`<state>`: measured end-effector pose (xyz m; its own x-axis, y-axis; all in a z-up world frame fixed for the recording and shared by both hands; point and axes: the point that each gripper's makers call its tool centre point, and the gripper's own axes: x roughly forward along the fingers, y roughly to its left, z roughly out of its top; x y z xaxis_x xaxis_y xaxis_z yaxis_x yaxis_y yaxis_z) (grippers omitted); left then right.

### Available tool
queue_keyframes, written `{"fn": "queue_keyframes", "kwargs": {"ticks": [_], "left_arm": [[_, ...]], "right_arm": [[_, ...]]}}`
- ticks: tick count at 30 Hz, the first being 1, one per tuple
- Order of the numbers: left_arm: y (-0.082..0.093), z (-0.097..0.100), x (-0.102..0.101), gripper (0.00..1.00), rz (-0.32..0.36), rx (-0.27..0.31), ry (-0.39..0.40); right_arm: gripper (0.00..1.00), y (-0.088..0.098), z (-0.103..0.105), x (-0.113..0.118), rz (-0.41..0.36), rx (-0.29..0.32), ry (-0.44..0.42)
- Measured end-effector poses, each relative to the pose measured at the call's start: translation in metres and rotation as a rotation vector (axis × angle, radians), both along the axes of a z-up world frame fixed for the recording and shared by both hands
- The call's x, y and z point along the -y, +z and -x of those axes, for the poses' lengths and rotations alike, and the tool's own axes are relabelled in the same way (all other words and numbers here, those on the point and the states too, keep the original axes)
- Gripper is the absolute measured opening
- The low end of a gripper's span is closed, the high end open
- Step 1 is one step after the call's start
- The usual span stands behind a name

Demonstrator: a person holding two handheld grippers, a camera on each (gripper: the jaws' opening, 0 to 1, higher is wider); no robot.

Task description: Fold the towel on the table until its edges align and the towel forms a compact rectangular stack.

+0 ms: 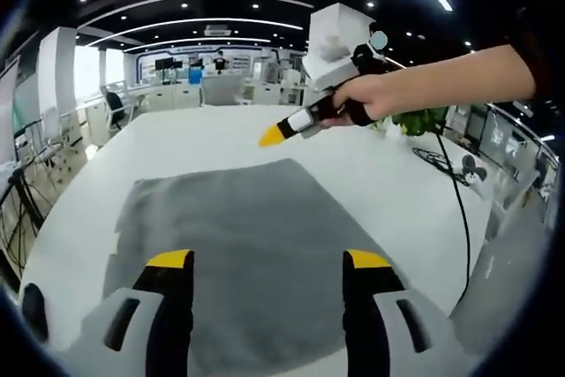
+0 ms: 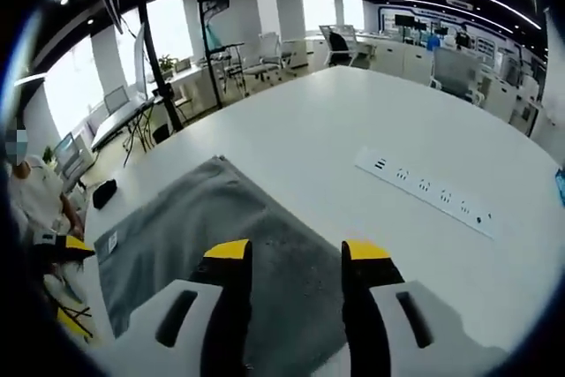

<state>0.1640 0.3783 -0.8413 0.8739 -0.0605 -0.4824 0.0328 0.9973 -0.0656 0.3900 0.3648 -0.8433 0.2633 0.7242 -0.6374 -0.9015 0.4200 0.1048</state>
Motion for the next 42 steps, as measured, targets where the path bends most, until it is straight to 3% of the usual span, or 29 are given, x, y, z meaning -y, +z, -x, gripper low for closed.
{"fn": "queue_keyframes", "kwargs": {"ticks": [12, 19, 27, 29, 37, 40, 42], "left_arm": [[-0.001, -0.002, 0.048, 0.70, -0.015, -0.040, -0.107], [-0.004, 0.001, 0.091, 0.69, 0.017, -0.066, -0.204], [-0.014, 0.003, 0.122, 0.67, 0.029, -0.094, -0.288], [-0.017, 0.004, 0.130, 0.66, 0.063, -0.103, -0.316], [-0.031, 0.013, 0.151, 0.49, 0.082, -0.150, -0.418], [-0.030, 0.013, 0.158, 0.35, 0.093, -0.145, -0.443], [-0.032, 0.011, 0.162, 0.31, 0.113, -0.144, -0.446]], "right_arm": [[0.38, -0.013, -0.008, 0.024, 0.024, -0.015, -0.016], [0.38, -0.025, -0.008, 0.041, 0.047, -0.034, -0.030], [0.36, -0.036, -0.008, 0.051, 0.070, -0.049, -0.036], [0.36, -0.039, -0.007, 0.052, 0.074, -0.053, -0.037], [0.32, -0.053, -0.004, 0.055, 0.088, -0.080, -0.043], [0.30, -0.054, -0.008, 0.055, 0.088, -0.071, -0.045], [0.27, -0.054, -0.012, 0.054, 0.077, -0.070, -0.053]]}}
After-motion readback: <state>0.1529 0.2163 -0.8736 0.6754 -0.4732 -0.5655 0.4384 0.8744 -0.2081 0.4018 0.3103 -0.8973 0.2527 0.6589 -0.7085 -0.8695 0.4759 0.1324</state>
